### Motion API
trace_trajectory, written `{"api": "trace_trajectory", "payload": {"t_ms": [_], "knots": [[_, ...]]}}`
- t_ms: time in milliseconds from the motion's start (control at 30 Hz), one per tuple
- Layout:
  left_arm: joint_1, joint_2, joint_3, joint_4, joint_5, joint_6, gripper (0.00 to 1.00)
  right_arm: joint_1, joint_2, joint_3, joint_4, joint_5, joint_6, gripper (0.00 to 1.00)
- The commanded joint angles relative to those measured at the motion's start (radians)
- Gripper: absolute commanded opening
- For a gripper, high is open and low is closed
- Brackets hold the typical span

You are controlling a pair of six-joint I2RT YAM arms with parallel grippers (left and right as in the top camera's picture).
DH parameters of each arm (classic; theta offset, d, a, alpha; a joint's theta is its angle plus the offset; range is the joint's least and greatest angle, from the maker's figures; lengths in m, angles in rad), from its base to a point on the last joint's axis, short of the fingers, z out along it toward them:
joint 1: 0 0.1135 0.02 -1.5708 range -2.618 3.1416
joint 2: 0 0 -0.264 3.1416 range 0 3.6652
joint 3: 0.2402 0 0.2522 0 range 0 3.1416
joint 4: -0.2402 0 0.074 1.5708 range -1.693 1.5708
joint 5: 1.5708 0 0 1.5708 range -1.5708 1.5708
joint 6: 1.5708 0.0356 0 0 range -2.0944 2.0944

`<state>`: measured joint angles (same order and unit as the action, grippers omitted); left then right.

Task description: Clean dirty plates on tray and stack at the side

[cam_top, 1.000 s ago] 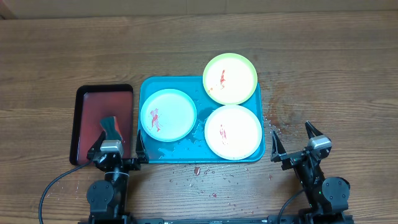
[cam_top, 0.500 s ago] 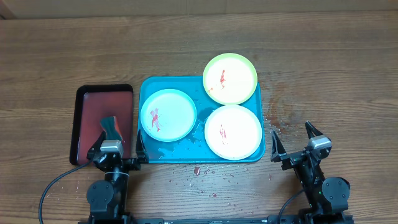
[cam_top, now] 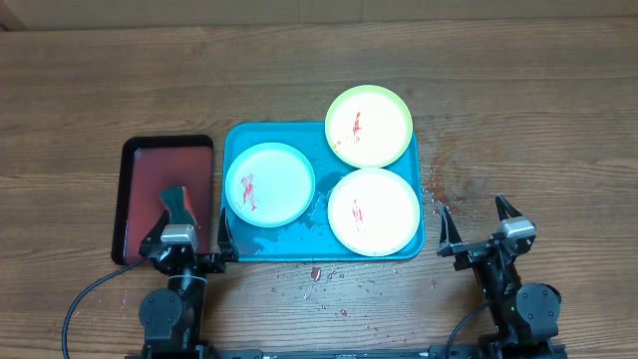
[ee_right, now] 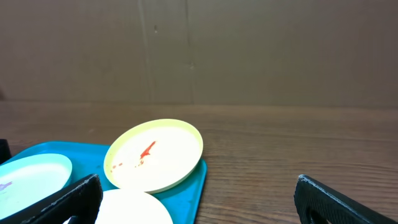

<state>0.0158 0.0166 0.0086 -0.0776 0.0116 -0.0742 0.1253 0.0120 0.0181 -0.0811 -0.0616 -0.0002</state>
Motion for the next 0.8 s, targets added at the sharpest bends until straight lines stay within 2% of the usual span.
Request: {"api": "trace_trajectory", "payload": {"t_ms": [0,267,500,600,767], "knots": [[0.01,-0.012,-0.004,0.0,0.0,0.015,1.0,0.005,-0.009,-0.01,0.002,0.021,0.001,1.0],[0.01,-0.012,0.004,-0.004,0.011,0.015,1.0,0.005,-0.009,-0.009,0.011,0.015,0.001,1.0],[0.01,-0.004,0.175,-0.114,-0.026,0.016,1.0,0.005,-0.009,0.04,0.017,-0.012,0.001,1.0],[0.01,0.01,0.22,-0.105,-0.072,0.015,1.0,0.005,-0.009,0.047,0.017,-0.052,0.002,1.0],[0.01,0.01,0.24,-0.108,-0.069,0.013,1.0,0.005,-0.009,0.049,0.018,-0.056,0.058,1.0]]}}
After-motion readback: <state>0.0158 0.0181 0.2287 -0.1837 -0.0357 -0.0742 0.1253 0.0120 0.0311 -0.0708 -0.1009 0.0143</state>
